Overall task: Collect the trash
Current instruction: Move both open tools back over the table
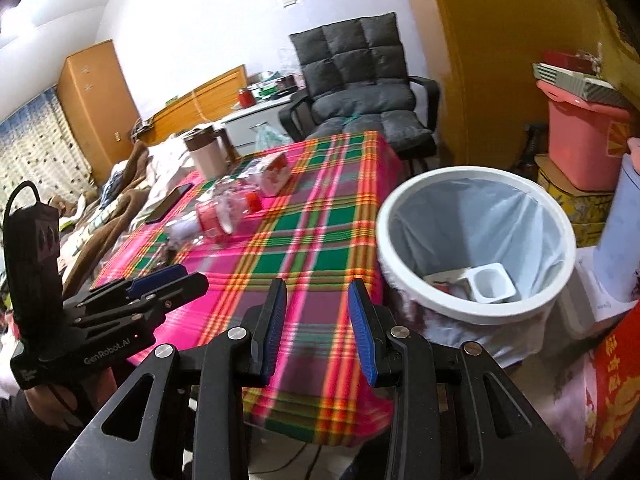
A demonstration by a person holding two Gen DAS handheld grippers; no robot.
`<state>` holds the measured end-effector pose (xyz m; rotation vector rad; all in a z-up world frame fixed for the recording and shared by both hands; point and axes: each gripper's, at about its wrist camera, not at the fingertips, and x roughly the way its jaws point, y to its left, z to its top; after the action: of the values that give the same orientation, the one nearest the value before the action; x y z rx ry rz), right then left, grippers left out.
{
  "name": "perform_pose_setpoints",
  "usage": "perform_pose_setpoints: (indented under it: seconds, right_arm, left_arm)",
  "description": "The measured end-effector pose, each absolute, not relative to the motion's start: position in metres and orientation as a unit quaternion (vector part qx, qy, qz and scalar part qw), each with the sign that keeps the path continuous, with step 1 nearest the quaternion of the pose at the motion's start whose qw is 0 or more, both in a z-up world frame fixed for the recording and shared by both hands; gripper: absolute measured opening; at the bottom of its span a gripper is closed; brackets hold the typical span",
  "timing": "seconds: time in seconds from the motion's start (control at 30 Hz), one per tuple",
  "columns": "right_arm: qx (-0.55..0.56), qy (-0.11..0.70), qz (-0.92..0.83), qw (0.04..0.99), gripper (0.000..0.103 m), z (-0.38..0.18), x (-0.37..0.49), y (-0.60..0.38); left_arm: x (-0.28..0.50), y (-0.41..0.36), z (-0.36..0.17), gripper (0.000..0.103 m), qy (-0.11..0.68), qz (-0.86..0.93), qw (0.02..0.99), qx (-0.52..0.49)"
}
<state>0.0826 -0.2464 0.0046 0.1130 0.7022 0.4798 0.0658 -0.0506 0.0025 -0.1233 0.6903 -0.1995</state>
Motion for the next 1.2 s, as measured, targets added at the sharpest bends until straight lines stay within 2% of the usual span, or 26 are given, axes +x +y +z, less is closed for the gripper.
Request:
perform_pose_setpoints:
  seconds: [0.37, 0.4, 0.43, 0.5, 1.2]
  right_arm:
    - [0.039, 0.339, 0.251, 0.906, 0.036, 0.011, 0.080, -0.215]
    - [0.038, 0.338, 0.252, 0.906, 0.041, 0.012, 0.081, -0.211]
    - [0.036, 0.337, 0.253, 0.906, 0.054, 0.012, 0.082, -0.208]
    - [0.035, 0.336, 0.258, 0.905, 0.063, 0.013, 0.084, -0.202]
    - [0.012, 0.374, 0.280, 0.884, 0.063, 0.001, 0.115, -0.166]
  left_arm:
    - [0.043, -0.003, 0.001, 0.041, 0.337, -0.049, 0.937, -0.081]
    - [0.043, 0.001, 0.000, 0.041, 0.337, -0.045, 0.937, -0.082]
    - [0.043, 0.007, 0.000, 0.041, 0.337, -0.038, 0.937, -0.084]
    - [0.044, 0.017, 0.000, 0.041, 0.337, -0.028, 0.937, -0.086]
    - [0.109, 0.122, -0.019, 0.041, 0.343, 0.088, 0.928, -0.119]
